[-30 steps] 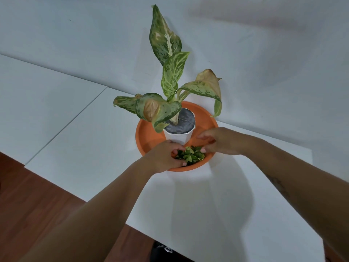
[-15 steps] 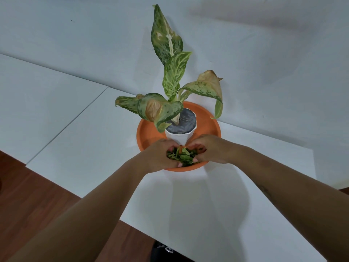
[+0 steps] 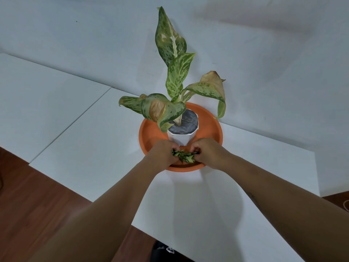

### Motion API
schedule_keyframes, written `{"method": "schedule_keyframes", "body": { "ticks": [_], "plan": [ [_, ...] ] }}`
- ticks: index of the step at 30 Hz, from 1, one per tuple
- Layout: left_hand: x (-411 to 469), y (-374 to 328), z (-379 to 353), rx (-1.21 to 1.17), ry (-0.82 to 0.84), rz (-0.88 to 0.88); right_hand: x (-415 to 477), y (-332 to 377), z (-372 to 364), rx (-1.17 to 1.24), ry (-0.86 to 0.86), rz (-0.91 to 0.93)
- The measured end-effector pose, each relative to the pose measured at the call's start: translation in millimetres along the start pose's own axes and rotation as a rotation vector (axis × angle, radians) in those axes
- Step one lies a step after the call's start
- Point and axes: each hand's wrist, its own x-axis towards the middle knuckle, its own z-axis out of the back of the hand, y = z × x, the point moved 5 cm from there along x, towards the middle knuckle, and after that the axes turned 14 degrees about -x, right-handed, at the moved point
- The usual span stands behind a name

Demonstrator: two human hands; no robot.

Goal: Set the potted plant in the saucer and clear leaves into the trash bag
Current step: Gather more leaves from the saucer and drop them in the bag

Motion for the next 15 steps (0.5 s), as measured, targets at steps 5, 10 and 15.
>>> {"method": "schedule_keyframes", "body": {
  "ticks": [5, 10, 15],
  "plan": [
    [-1.5, 8.1, 16.1, -0.289, -0.125, 0.072, -2.9, -8.6, 14.6, 0.255, -0.097, -0.172],
    [-8.1, 16.1, 22.8, -0.670, -0.171, 0.207, -9.8, -12.3, 16.5, 0.575, -0.134, -0.267],
    [-14.6, 19.7, 23.8, -0.860, -0.183, 0.257, -13.3, -12.4, 7.0, 0.806, -0.086, -0.336]
  ]
}}
